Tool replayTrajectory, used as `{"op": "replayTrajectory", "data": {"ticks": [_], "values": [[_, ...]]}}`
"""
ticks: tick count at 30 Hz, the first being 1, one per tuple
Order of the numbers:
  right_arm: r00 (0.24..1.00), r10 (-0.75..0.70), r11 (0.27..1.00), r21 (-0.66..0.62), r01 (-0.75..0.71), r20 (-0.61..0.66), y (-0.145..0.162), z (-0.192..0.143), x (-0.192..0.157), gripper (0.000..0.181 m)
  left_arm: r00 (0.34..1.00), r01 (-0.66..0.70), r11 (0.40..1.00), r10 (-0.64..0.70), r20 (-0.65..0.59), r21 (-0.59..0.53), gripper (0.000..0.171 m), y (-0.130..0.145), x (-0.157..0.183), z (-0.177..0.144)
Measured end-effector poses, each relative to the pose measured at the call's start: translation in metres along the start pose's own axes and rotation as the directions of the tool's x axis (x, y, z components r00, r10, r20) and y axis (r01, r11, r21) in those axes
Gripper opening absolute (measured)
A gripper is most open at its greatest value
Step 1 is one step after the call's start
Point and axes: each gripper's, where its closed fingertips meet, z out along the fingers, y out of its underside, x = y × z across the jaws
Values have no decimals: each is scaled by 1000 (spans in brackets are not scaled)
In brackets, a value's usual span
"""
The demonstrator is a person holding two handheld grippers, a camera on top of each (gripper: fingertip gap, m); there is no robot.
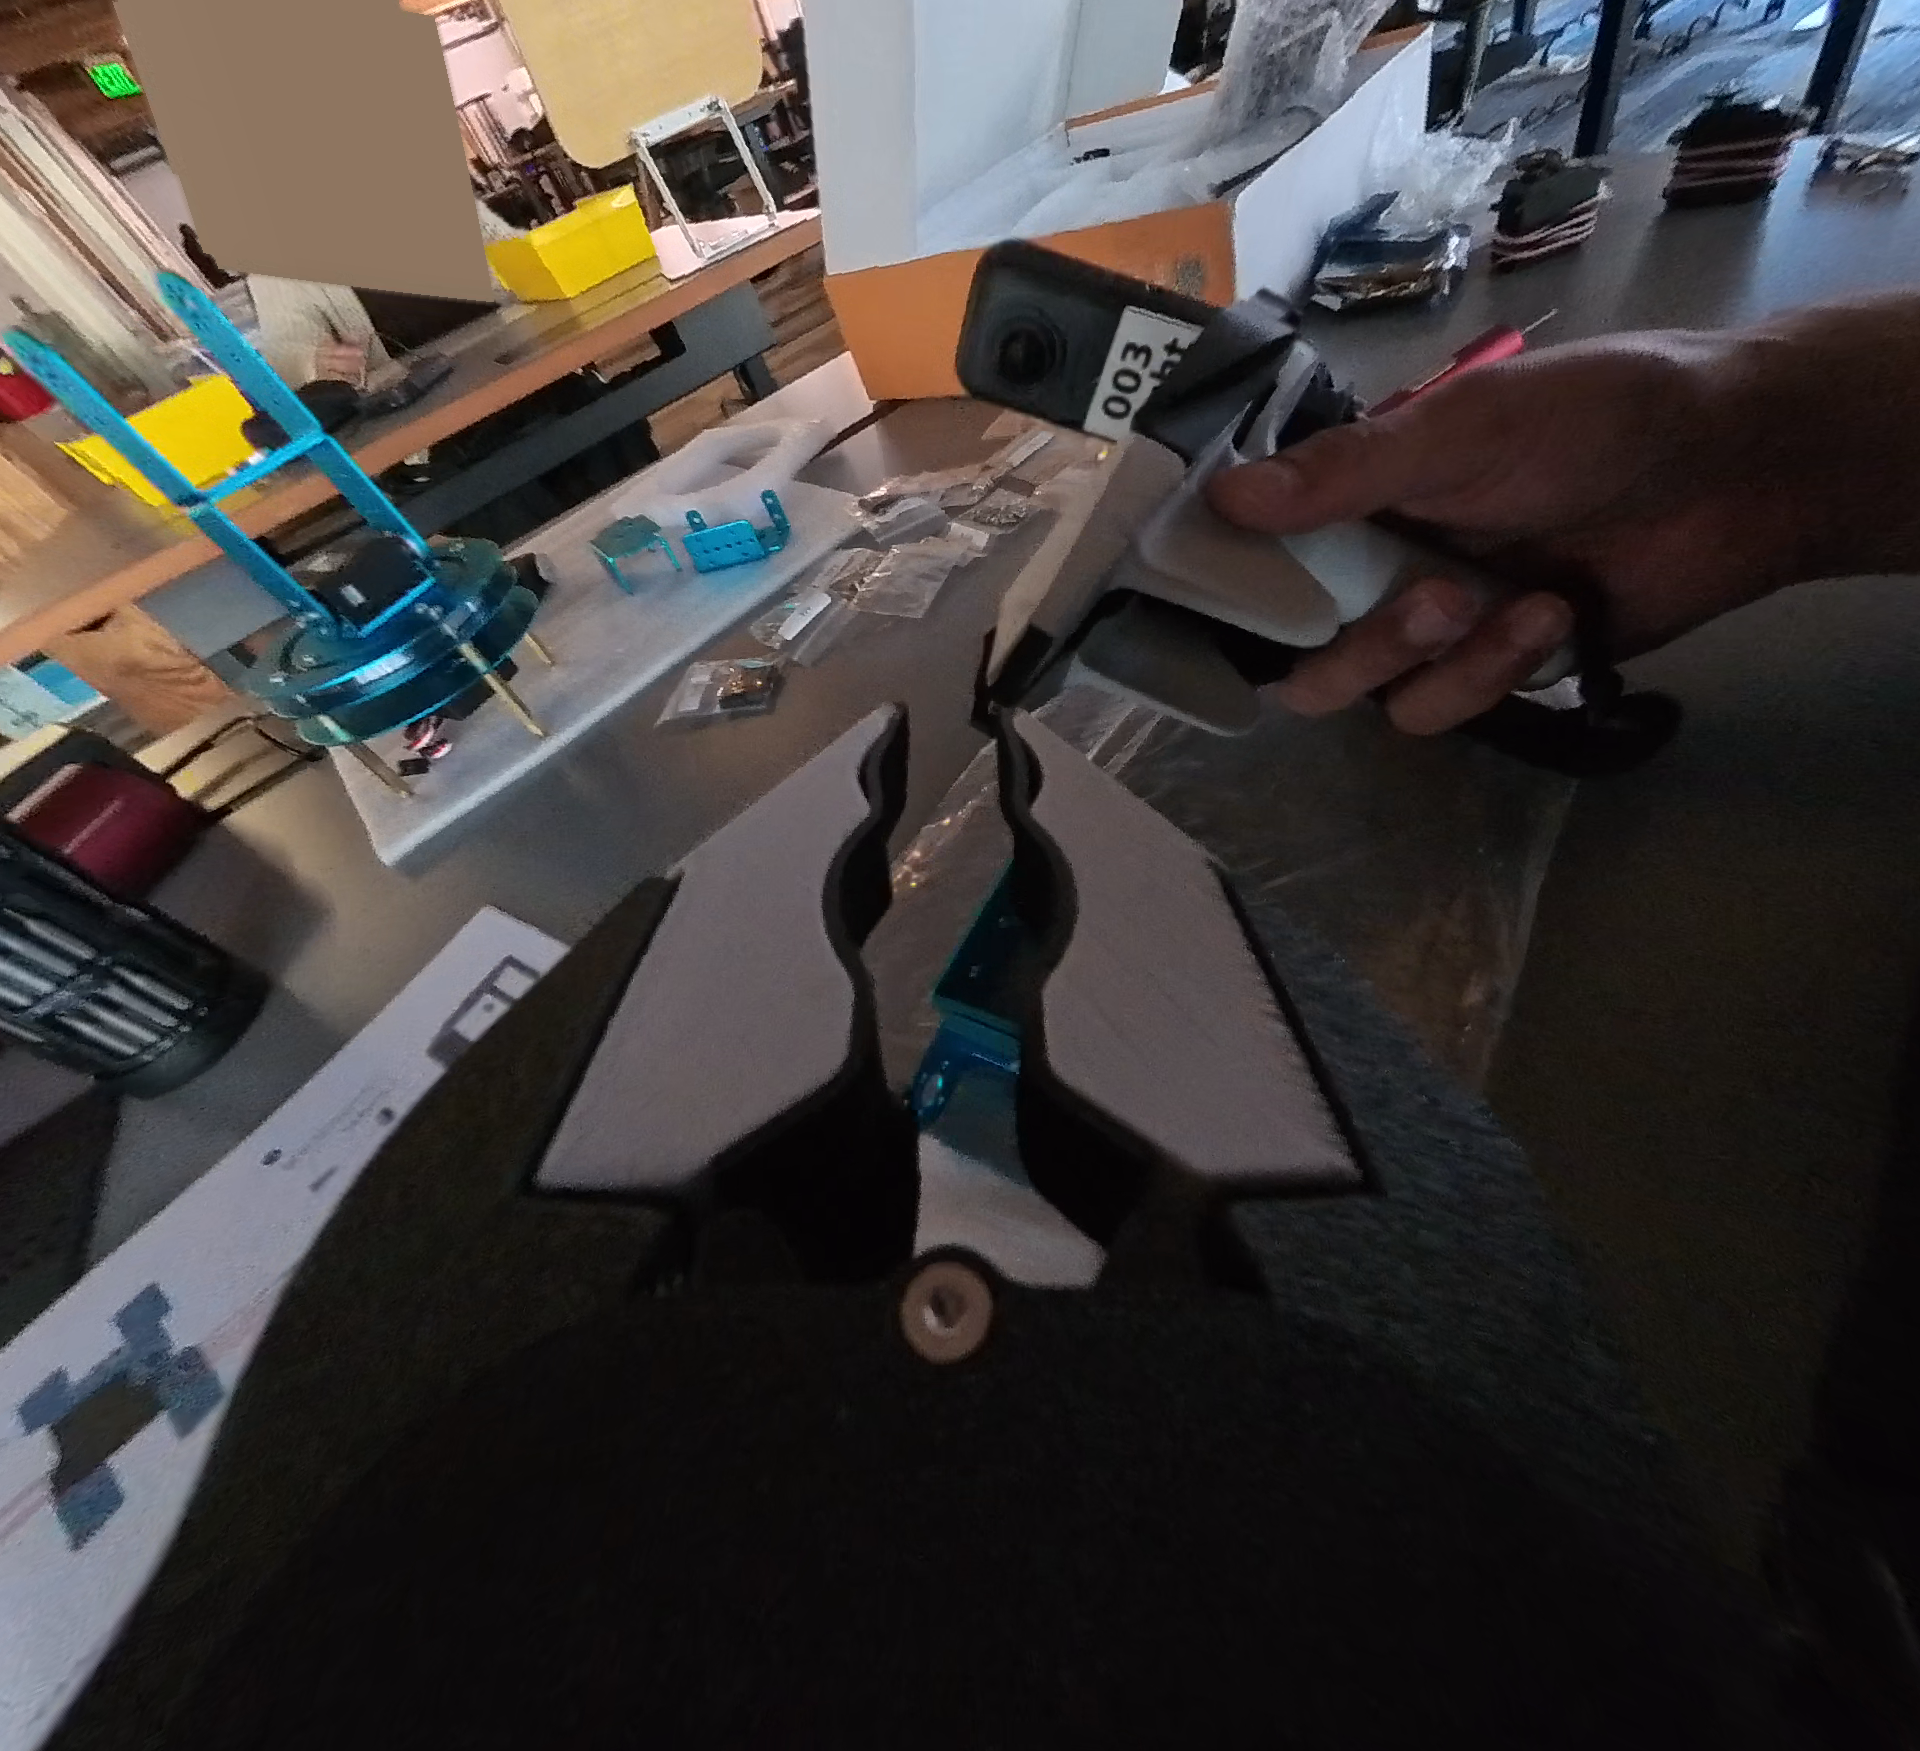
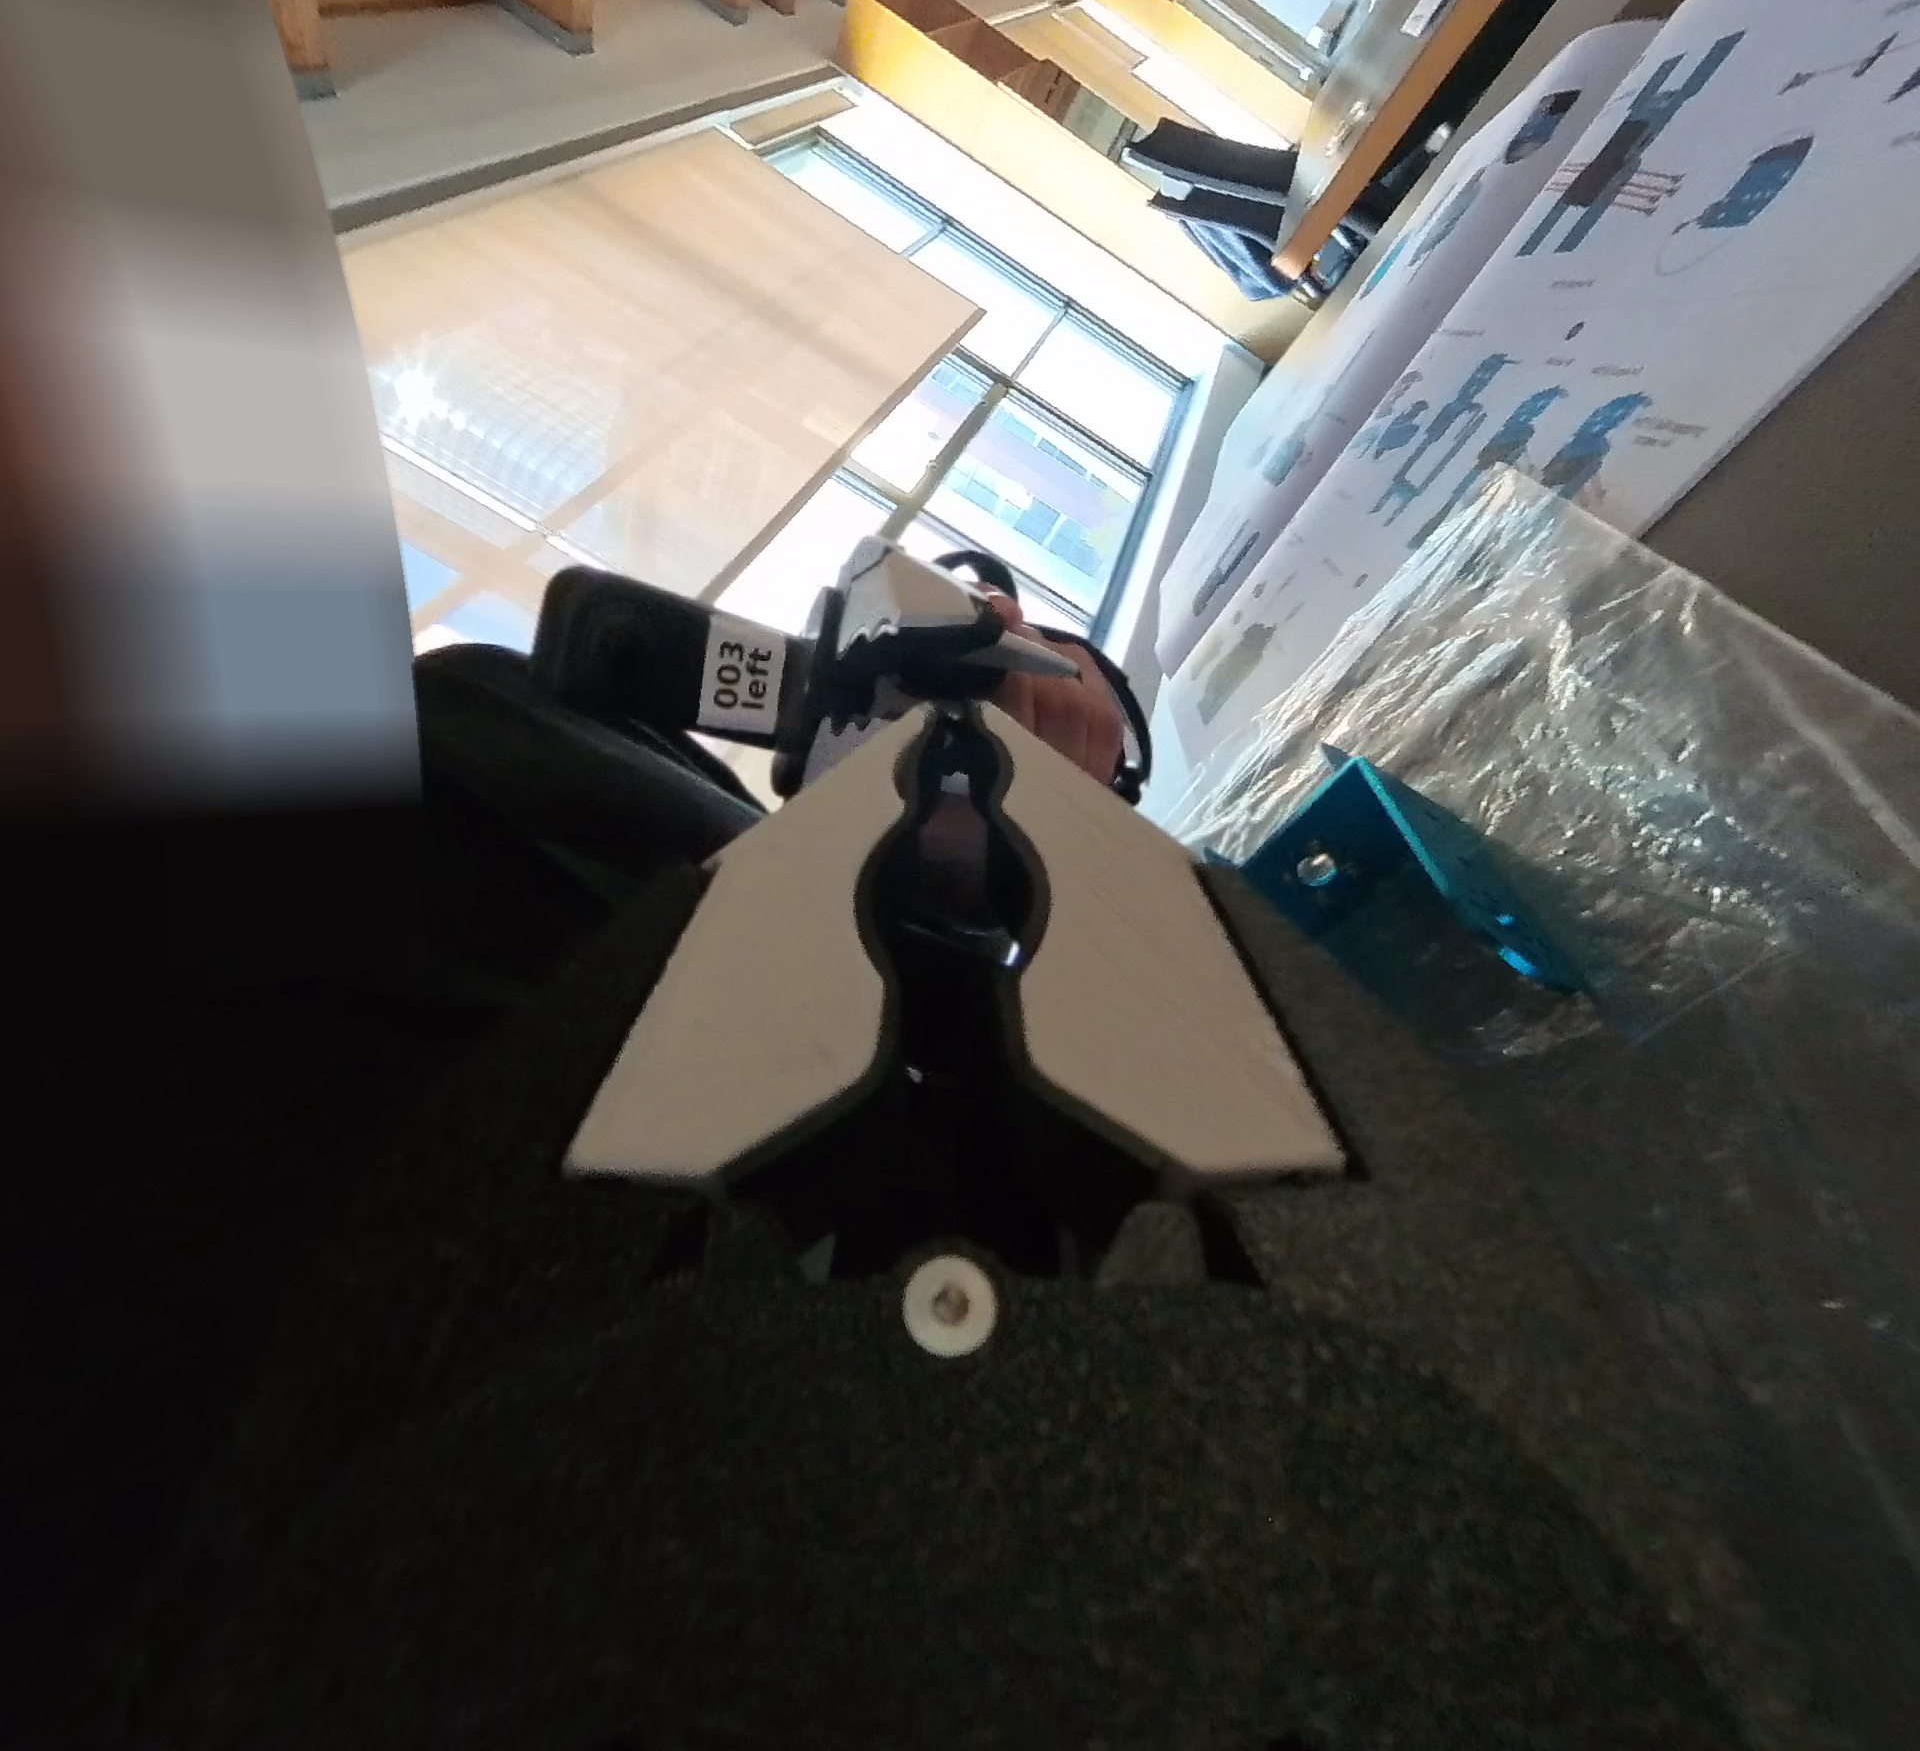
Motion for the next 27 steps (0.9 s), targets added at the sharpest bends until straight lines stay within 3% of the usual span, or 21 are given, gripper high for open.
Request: {"op": "replayTrajectory", "data": {"ticks": [6,11,16,19,23,27], "values": [[973,-199,979,-69,192,-120,5,2,4,3,995,93,996,-93,-43,-4,19,6,1,-3],[870,-413,907,-203,368,-269,10,-2,20,3,992,99,989,-108,-71,-114,23,34,2,-8],[641,-698,693,-527,492,-320,28,-10,45,3,927,237,927,-306,-219,-290,38,64,24,-24],[493,-826,532,-669,519,-274,32,-10,55,4,912,210,904,-318,-259,-371,41,75,35,-32],[443,-875,413,-777,474,-195,41,-5,65,3,925,143,895,-272,-263,-422,43,87,42,-28],[496,-852,405,-810,424,-166,47,2,70,4,931,136,893,-264,-253,-430,43,87,41,-20]]}}
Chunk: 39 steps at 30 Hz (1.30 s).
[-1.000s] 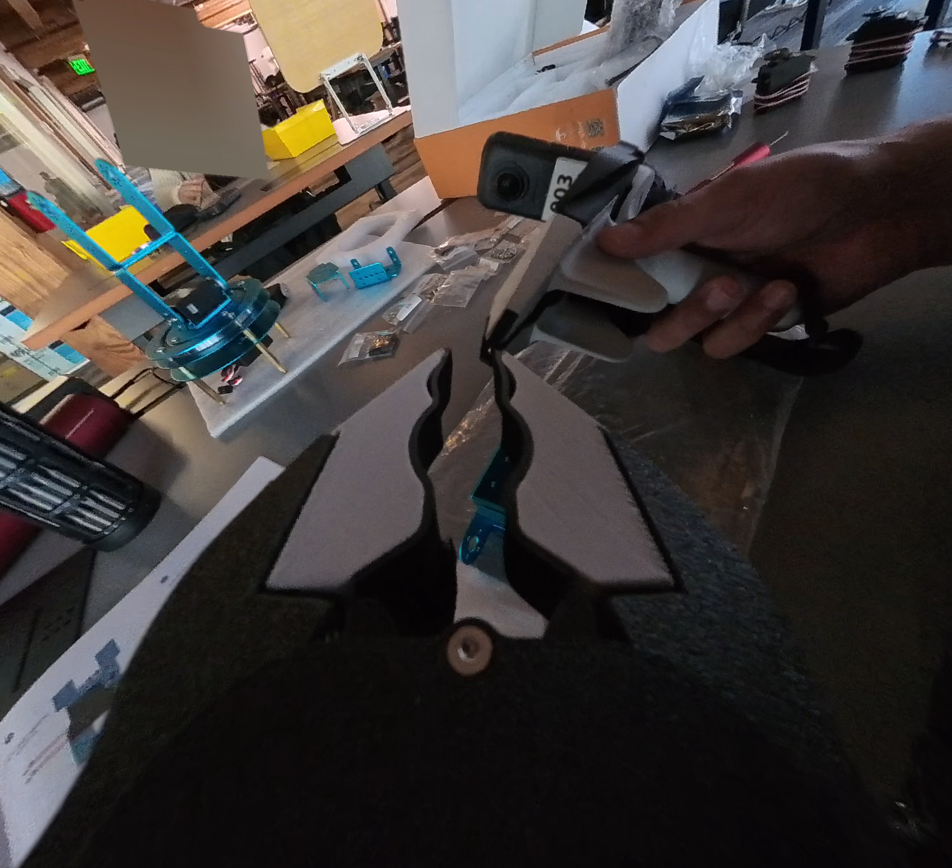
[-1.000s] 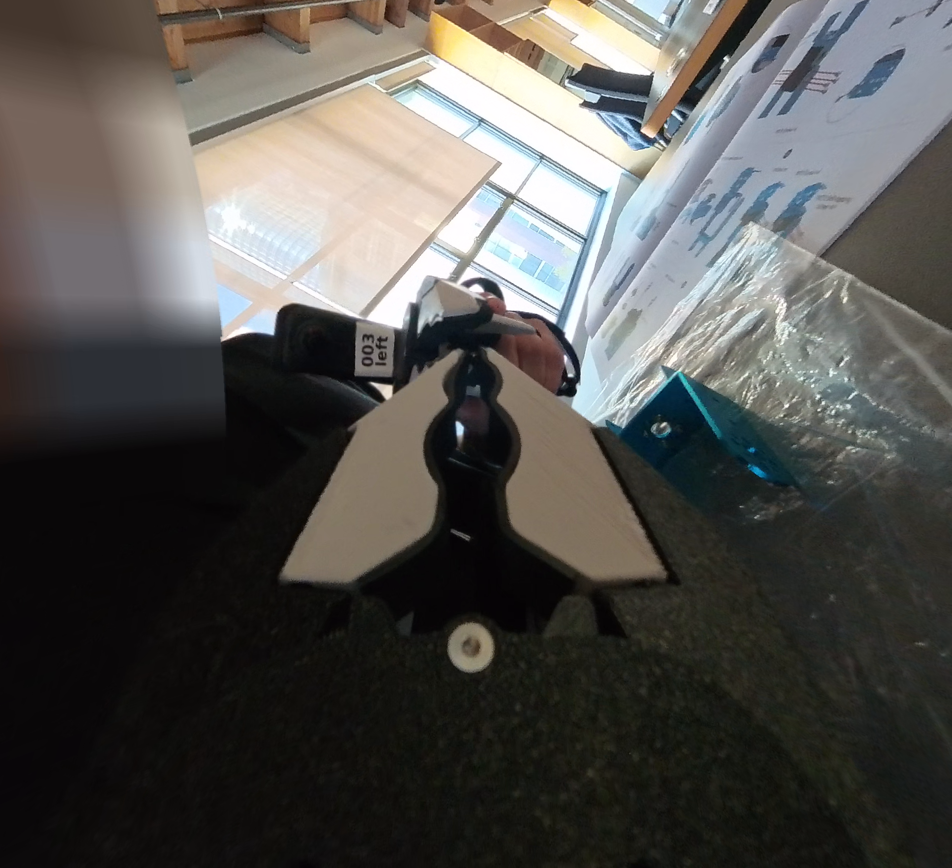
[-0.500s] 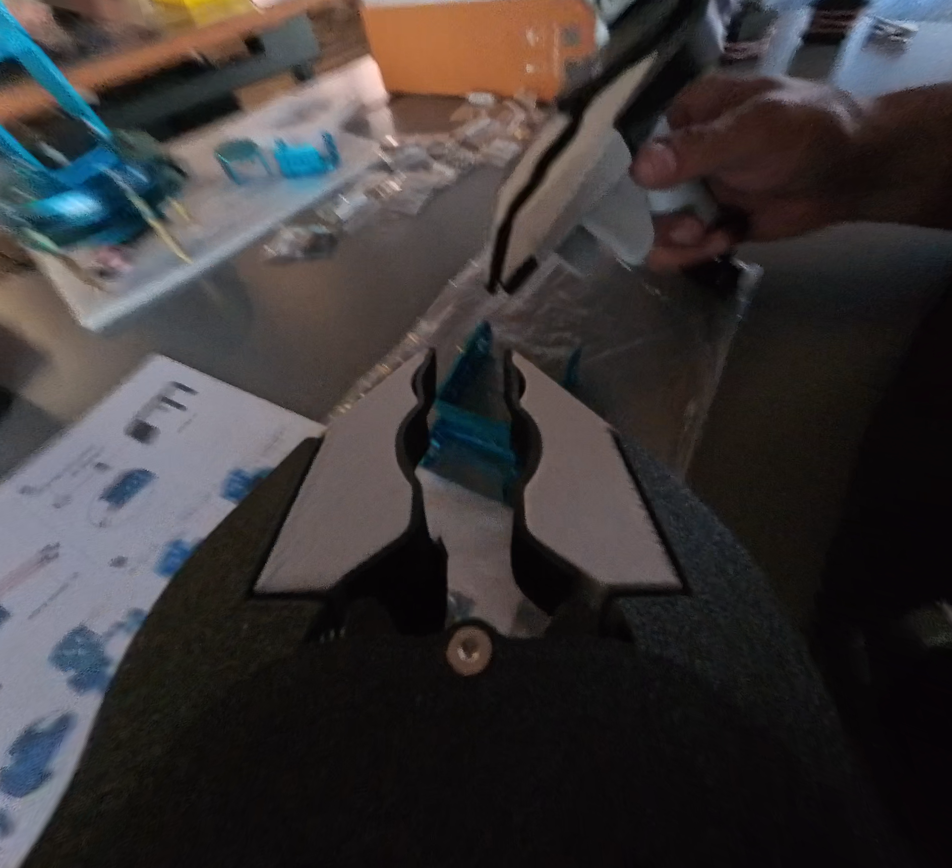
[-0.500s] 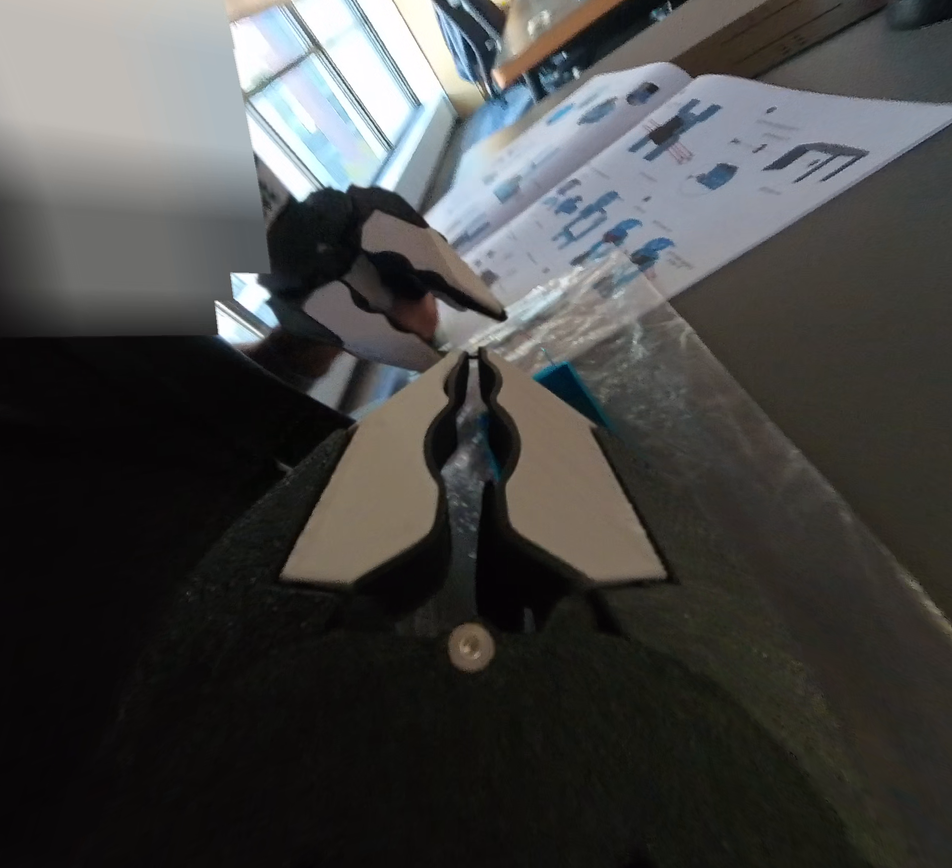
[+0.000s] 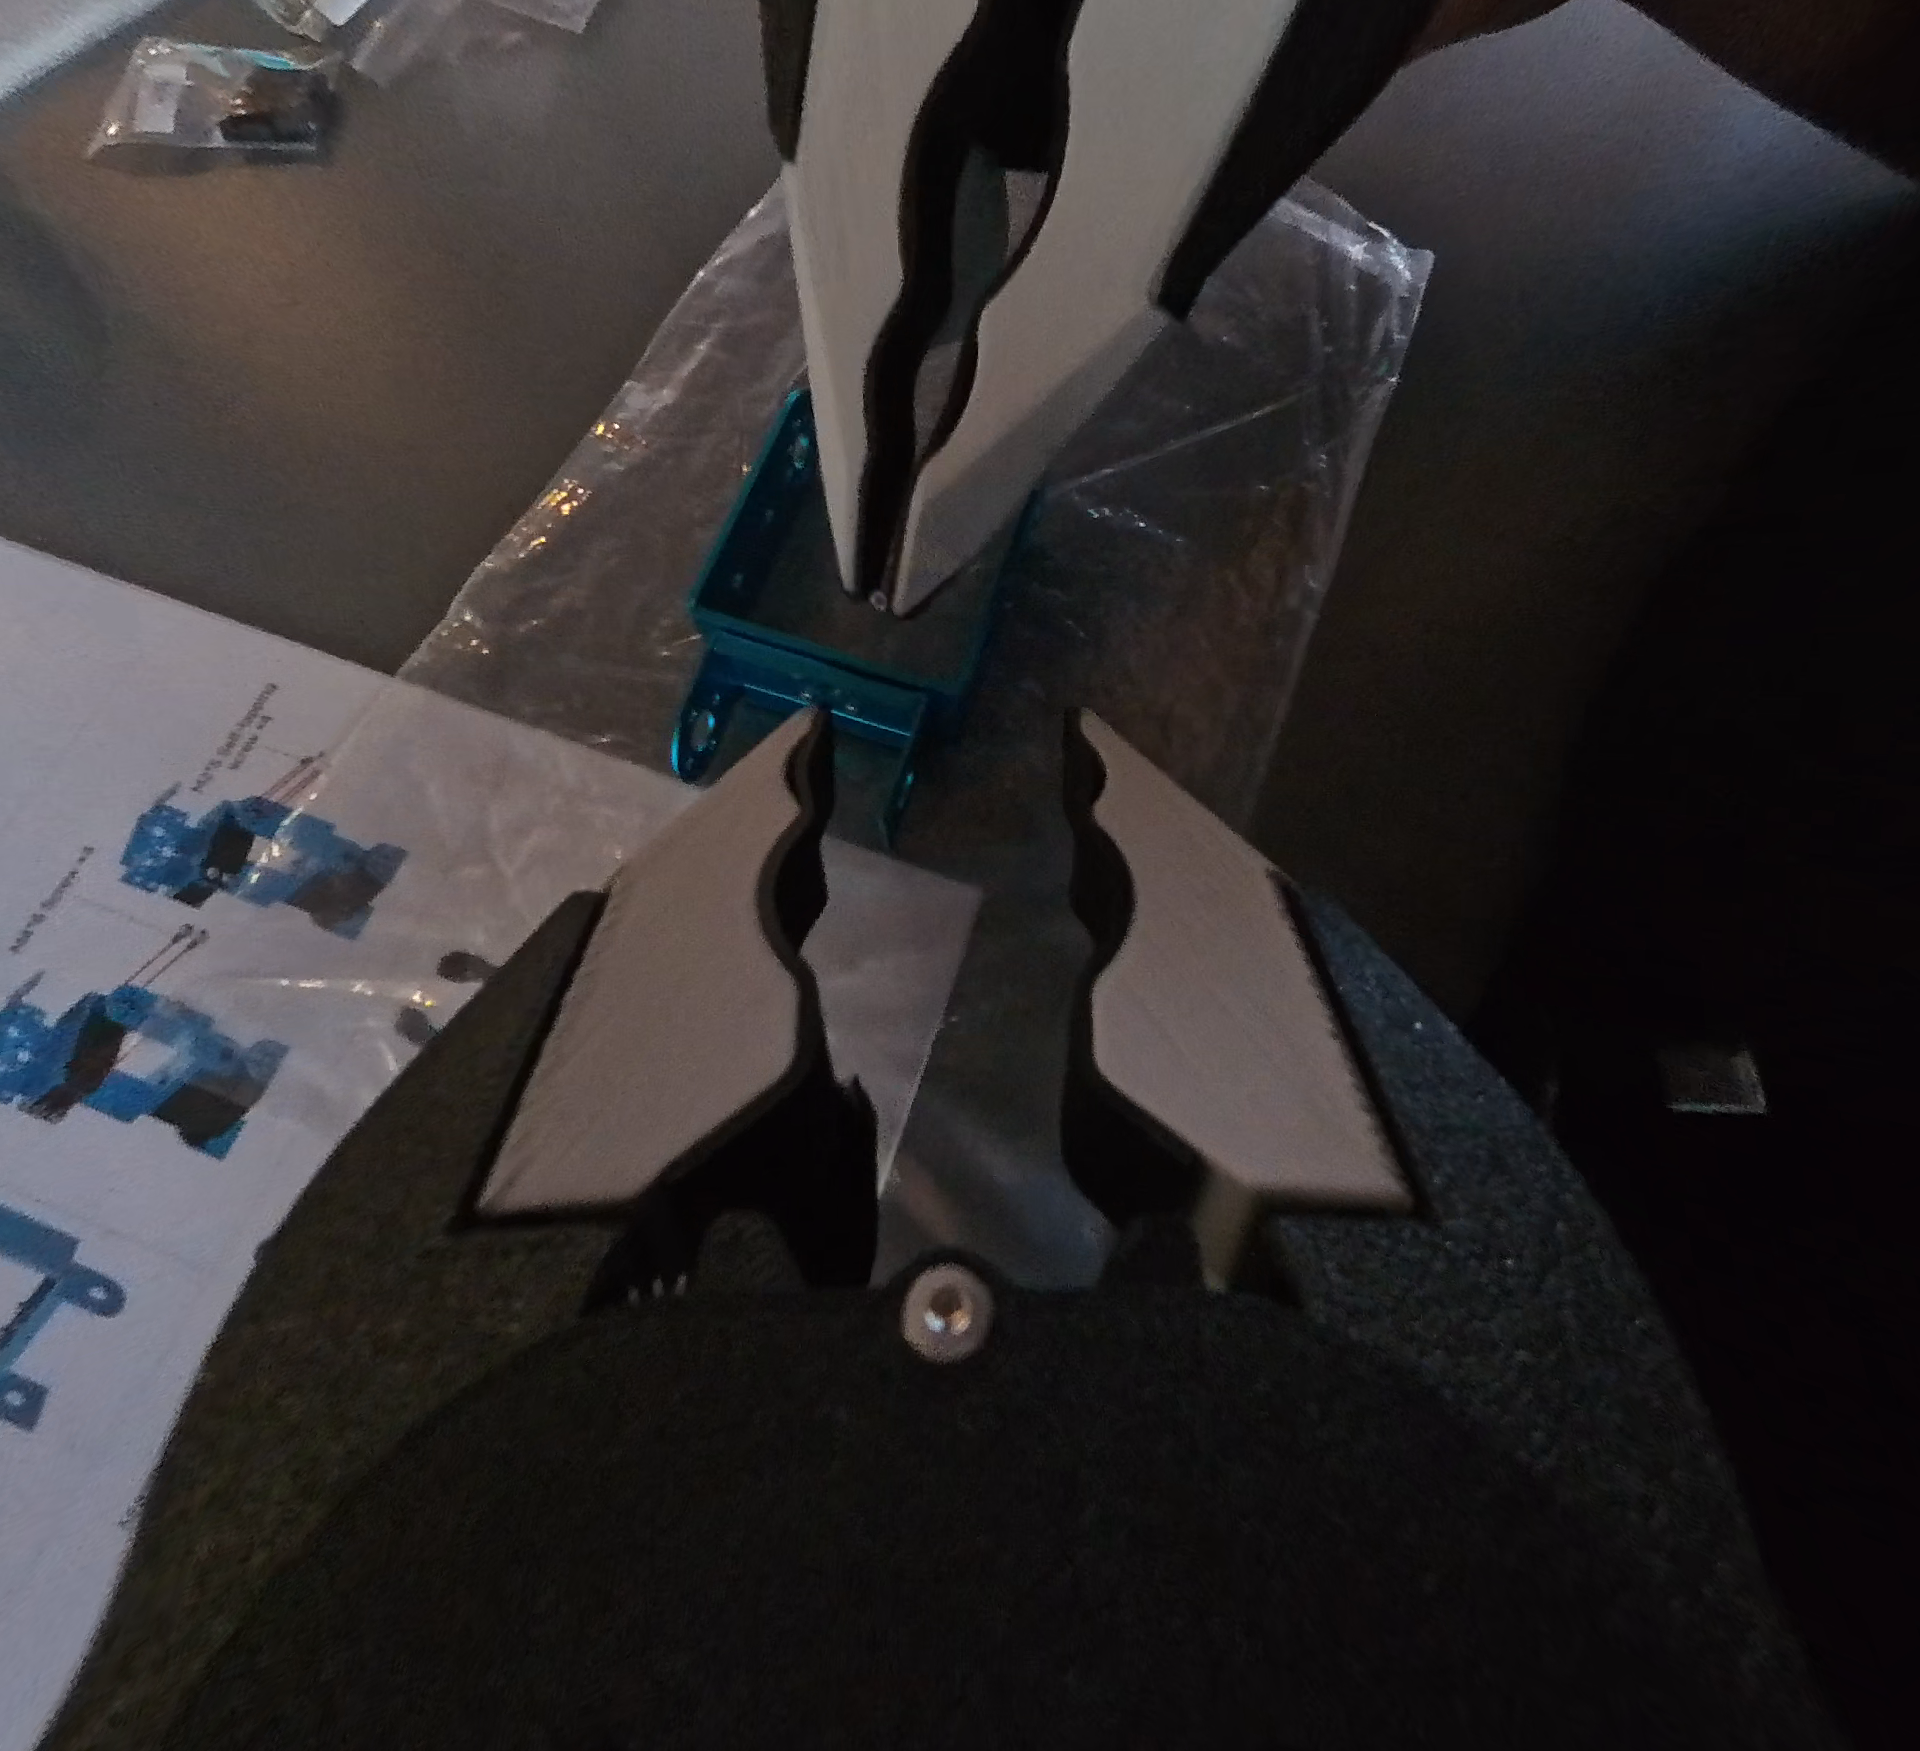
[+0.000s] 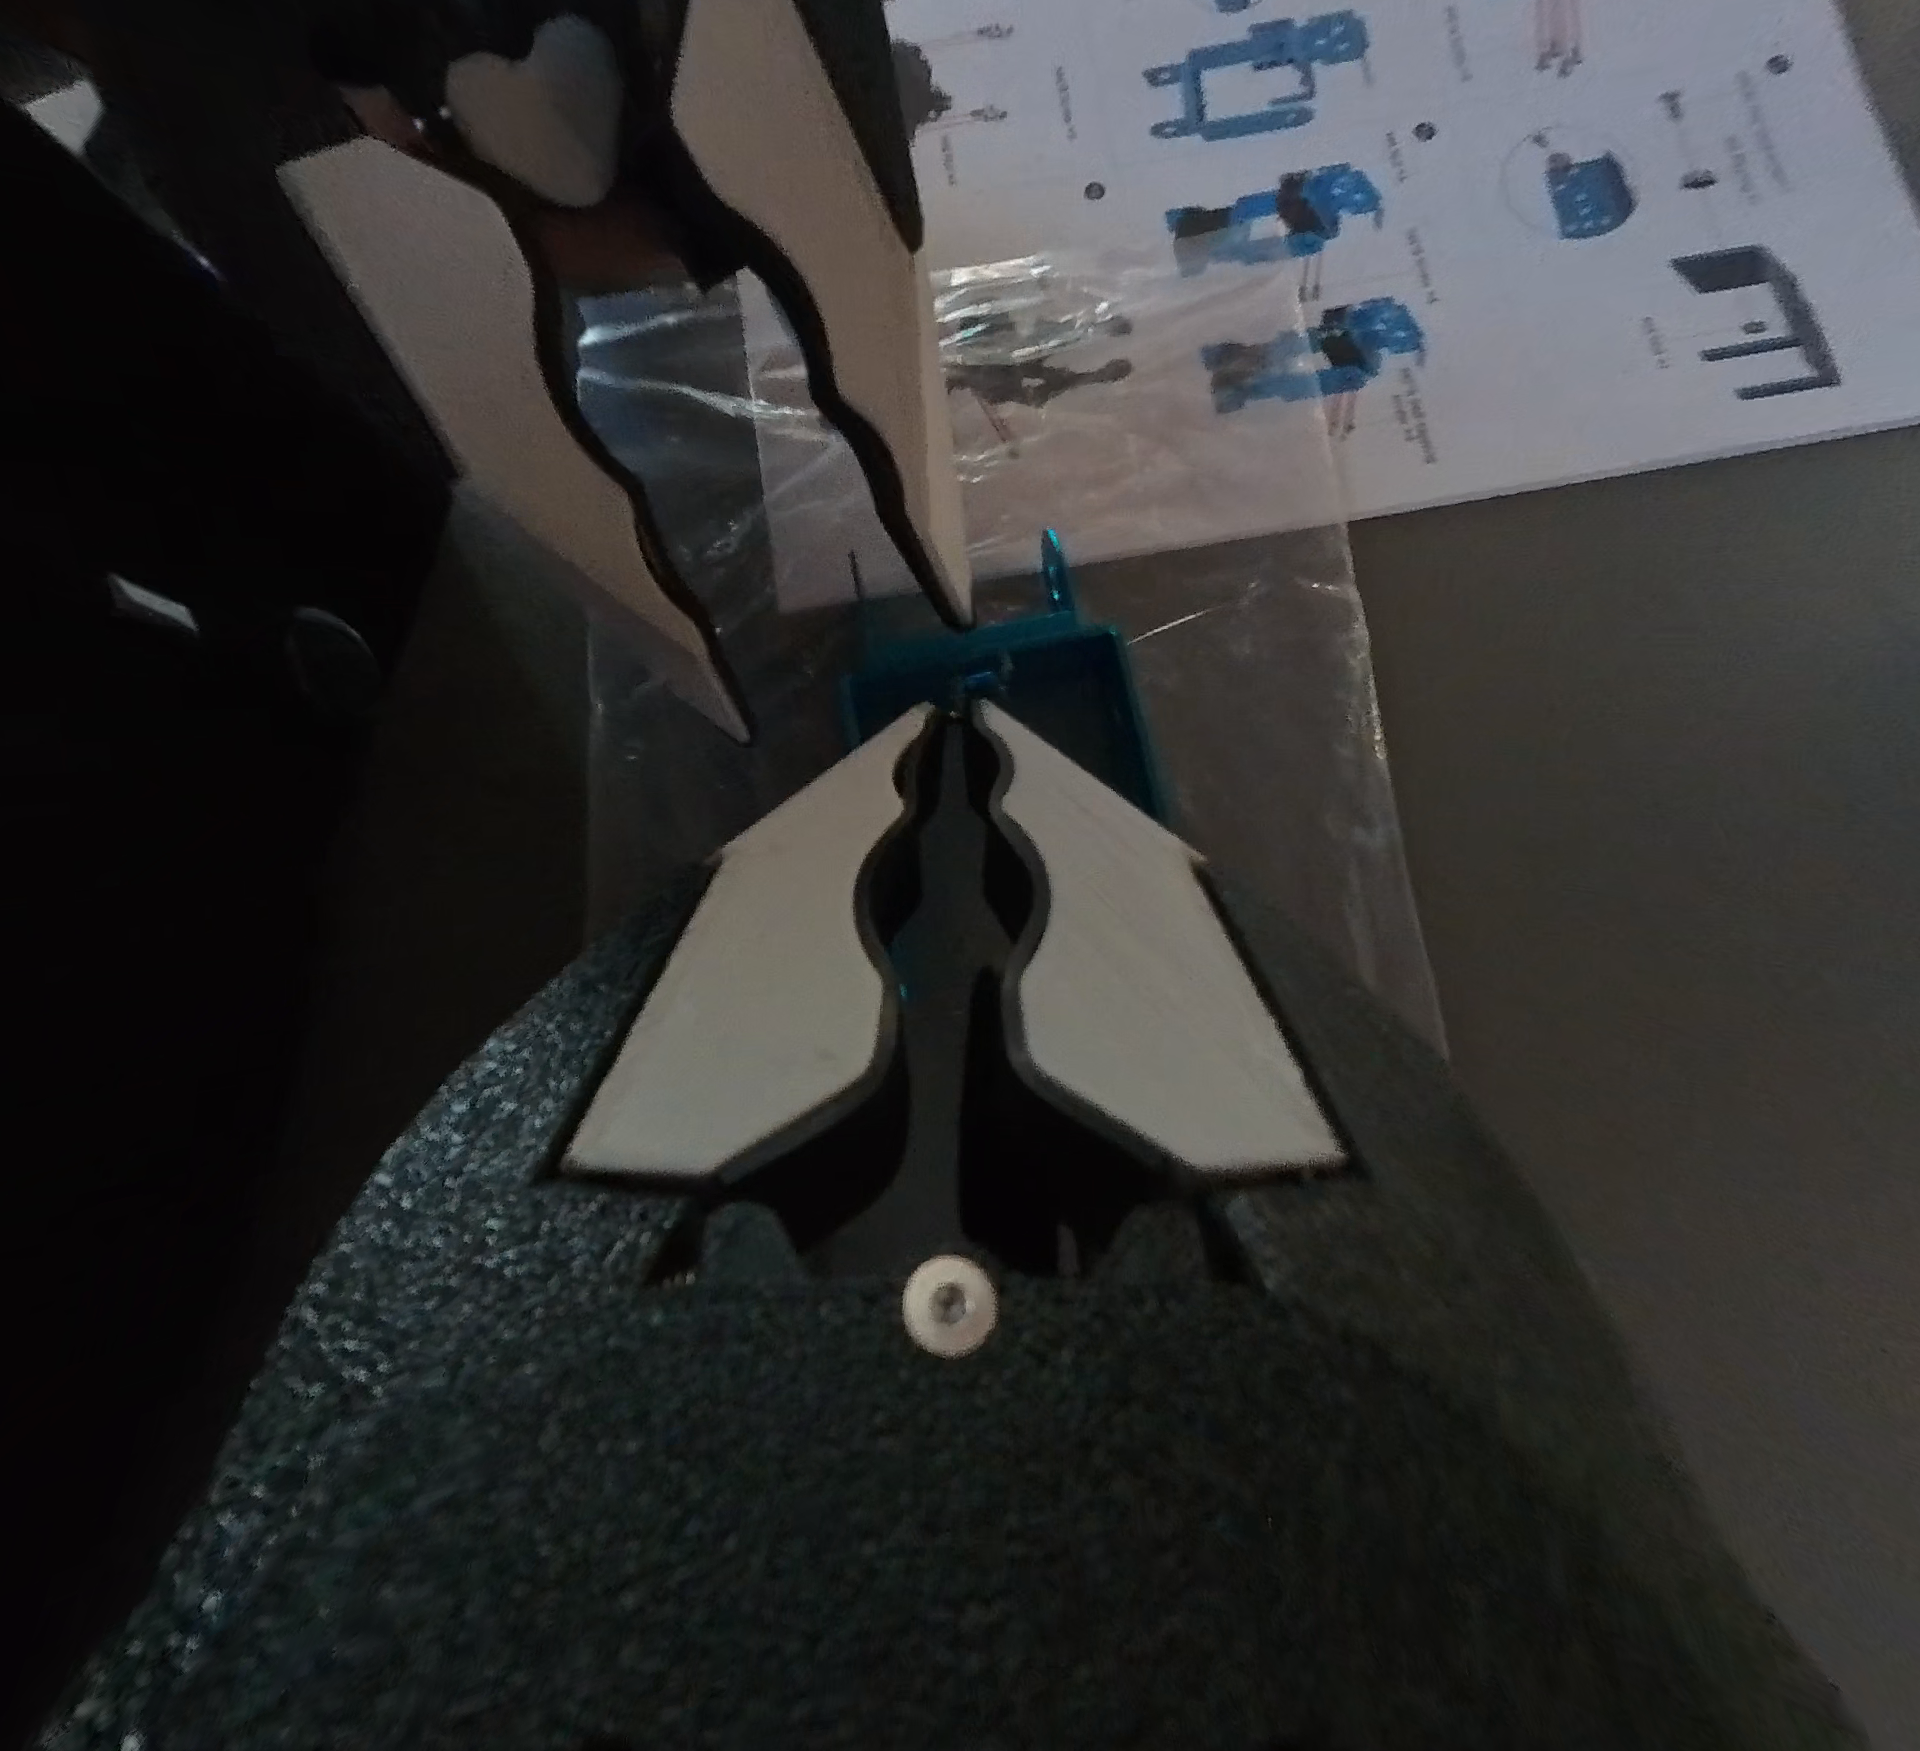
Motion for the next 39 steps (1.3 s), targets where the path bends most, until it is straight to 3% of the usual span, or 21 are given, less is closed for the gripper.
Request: {"op": "replayTrajectory", "data": {"ticks": [10,39], "values": [[1000,-18,998,-54,18,16,6,9,1,3,1000,-28,999,28,5,-20,43,0,3,7],[1000,-19,998,51,20,-22,4,4,4,3,997,-58,997,61,47,-54,37,2,1,12]]}}
